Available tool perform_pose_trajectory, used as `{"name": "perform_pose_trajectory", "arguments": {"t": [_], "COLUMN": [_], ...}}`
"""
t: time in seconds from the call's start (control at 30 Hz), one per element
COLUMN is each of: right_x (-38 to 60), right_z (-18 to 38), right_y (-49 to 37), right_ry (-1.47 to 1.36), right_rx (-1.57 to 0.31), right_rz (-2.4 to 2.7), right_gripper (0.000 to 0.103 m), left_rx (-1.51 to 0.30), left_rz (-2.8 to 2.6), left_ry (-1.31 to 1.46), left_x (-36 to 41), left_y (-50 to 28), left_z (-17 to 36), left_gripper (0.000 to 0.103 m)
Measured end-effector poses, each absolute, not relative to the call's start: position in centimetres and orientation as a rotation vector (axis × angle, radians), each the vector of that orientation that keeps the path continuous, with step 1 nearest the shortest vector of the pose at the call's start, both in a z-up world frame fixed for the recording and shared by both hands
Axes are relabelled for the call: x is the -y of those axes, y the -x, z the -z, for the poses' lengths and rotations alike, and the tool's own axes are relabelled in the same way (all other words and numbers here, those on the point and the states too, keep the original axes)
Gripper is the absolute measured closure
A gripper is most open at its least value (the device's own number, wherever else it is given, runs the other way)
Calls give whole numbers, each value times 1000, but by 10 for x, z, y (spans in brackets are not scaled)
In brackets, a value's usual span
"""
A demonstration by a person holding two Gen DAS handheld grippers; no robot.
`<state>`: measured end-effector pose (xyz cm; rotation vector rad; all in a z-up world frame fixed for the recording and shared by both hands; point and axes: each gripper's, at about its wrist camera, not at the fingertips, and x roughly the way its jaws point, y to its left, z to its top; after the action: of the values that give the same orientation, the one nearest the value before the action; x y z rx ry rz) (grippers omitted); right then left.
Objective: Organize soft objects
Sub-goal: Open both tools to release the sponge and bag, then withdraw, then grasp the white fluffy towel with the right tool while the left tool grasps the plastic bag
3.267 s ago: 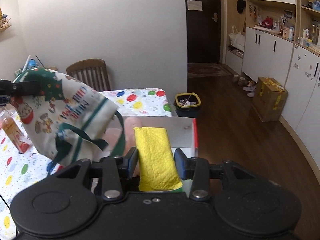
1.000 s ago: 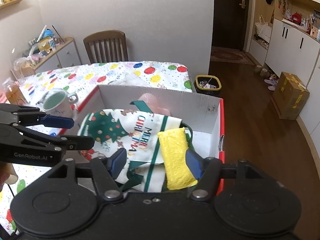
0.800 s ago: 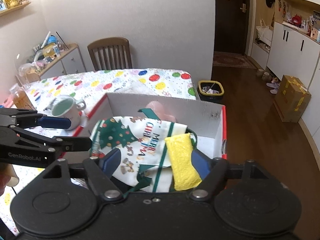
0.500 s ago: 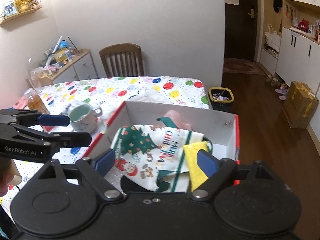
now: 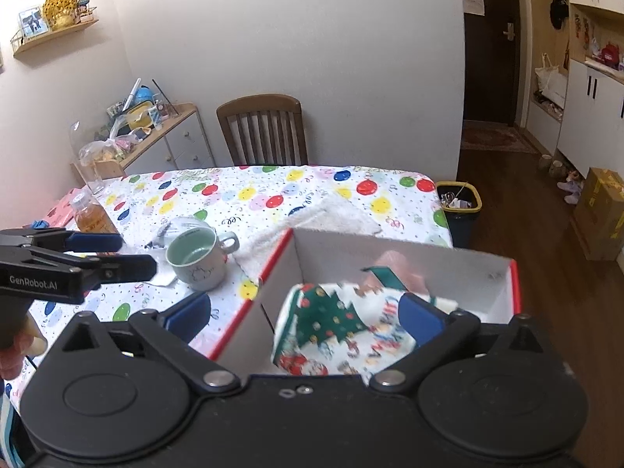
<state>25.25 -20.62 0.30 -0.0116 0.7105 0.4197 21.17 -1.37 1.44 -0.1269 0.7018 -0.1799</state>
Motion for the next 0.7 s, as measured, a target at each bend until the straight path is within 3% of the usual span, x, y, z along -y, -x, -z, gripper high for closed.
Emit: {"name": "perform_pose_trajectory", "arguments": {"t": [0.07,0.43,0.7], "right_x": [197,145,108], "right_z": [-4,-5,7], "right_y": [-259,-320,-376], "right_ry": [13,6,3], "right_rx": [-710,-744,-809], "right_rz": [-421,-380,-350], "right_gripper": [1,1,1], "left_rx": [-710,-721,-850], "left_rz": [157,82,81], "left_ry": [130,117,158], "left_x": [-2,-92,-143], "left_y": [-216,-260,-328], "left_z": [-15,-12,2], "left_gripper": [0,0,0]}}
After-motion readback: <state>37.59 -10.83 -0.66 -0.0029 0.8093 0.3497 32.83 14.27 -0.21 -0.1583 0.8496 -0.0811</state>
